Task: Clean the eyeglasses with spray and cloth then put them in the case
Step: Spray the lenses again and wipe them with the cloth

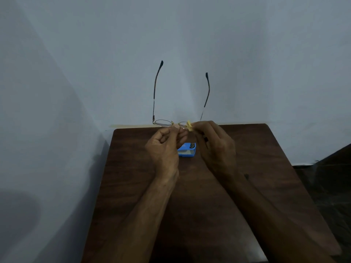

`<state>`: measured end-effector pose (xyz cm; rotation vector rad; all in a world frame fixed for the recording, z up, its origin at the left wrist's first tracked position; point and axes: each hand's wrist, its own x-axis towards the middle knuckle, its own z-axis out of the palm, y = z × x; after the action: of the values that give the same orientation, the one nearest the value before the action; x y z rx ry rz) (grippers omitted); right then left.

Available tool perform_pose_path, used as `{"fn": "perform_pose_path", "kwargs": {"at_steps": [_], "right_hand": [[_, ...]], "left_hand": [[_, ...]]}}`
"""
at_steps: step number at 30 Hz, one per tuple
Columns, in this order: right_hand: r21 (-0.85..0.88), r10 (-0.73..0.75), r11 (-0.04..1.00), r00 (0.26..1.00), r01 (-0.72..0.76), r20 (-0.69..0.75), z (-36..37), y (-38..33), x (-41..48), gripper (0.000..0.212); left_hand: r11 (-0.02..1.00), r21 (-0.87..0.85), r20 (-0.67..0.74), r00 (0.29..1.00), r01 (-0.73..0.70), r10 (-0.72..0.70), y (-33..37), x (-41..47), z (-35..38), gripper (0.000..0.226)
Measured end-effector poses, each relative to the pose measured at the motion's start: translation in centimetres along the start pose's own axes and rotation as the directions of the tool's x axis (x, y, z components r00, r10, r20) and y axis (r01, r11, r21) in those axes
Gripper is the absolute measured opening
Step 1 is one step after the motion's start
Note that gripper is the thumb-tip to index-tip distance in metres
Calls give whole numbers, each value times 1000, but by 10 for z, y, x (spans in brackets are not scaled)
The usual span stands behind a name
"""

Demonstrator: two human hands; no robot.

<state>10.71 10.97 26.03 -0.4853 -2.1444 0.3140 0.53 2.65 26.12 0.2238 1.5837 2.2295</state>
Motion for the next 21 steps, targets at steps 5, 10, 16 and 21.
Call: {"fn": "perform_pose_path", "kwargs": {"at_steps": [5, 10, 16, 21], "right_hand": [[377, 388, 873, 908, -309, -155, -19, -14, -9, 14], [749, 672, 390, 721, -536, 167, -21, -2, -3, 15], [811, 643, 141, 675, -567, 360, -10, 5, -2, 14], [799, 627, 69, 649, -597, 431, -6, 8, 6, 17]], "left_hand": [[982, -134, 73, 989, 135, -126, 4, 6, -8, 12], [969, -139, 199, 964, 205, -175, 5, 5, -15, 12], [981, -57, 232, 958, 186, -168, 7, 5, -15, 12], [987, 2, 240, 958, 162, -158, 5, 4, -17, 9]]}}
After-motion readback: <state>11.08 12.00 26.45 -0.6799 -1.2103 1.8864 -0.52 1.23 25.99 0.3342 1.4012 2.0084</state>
